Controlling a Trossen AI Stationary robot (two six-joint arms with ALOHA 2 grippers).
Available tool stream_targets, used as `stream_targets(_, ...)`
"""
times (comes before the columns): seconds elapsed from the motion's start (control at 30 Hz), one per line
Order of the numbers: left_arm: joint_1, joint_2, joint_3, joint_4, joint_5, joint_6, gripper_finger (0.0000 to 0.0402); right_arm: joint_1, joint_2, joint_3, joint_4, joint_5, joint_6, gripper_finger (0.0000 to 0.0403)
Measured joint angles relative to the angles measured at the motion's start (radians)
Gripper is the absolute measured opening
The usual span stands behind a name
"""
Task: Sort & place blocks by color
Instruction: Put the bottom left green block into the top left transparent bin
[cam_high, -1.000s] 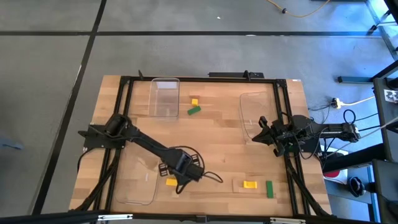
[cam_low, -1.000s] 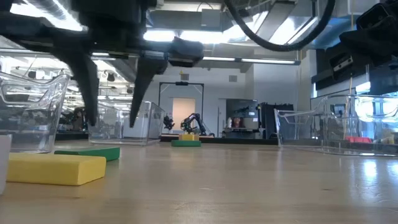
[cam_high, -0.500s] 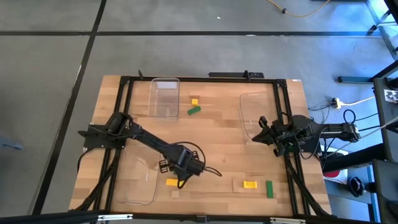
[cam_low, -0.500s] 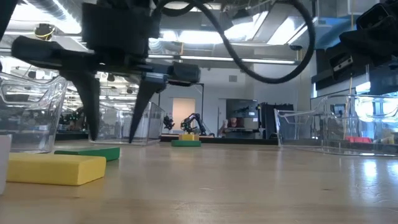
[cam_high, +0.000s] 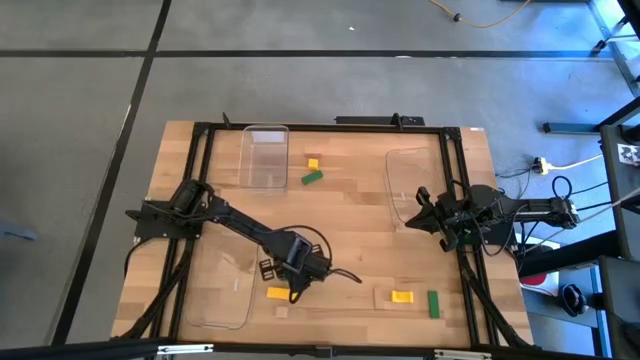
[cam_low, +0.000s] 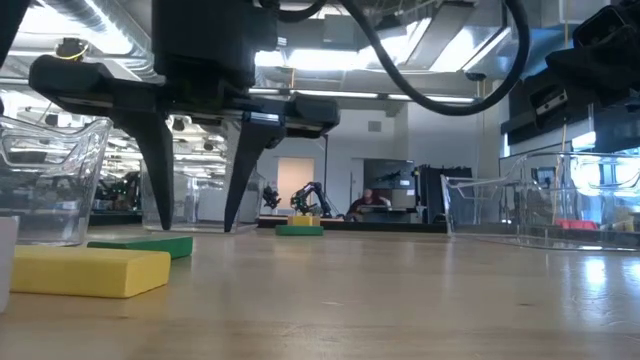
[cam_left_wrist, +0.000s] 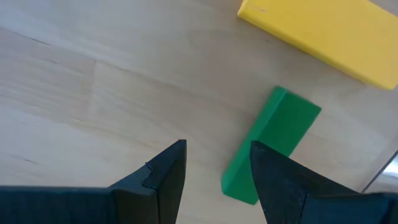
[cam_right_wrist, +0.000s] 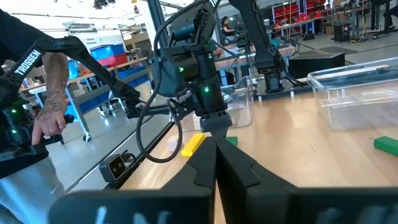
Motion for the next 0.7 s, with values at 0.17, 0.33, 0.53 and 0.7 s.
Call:
stream_targets(0.17,0.003,0.0,0.0,-0.015,0.0,-0.001,0.0169,0.0,0.0,0.0,0.0,0.0,0.0,0.001)
stream_targets(0.33,0.003,-0.001,-0.006,-0.038,0.0,-0.001,0.0169,0.0,0.0,0.0,0.0,0.0,0.0,0.001)
stream_targets(0.53,0.005,-0.006,-0.046,-0.001,-0.007,-0.008,0.0169,0.0,0.0,0.0,0.0,0.0,0.0,0.001)
stream_targets(0.7,0.005,-0.009,-0.06,0.026,-0.007,-0.017,0.0169,0.0,0.0,0.0,0.0,0.0,0.001,0.001)
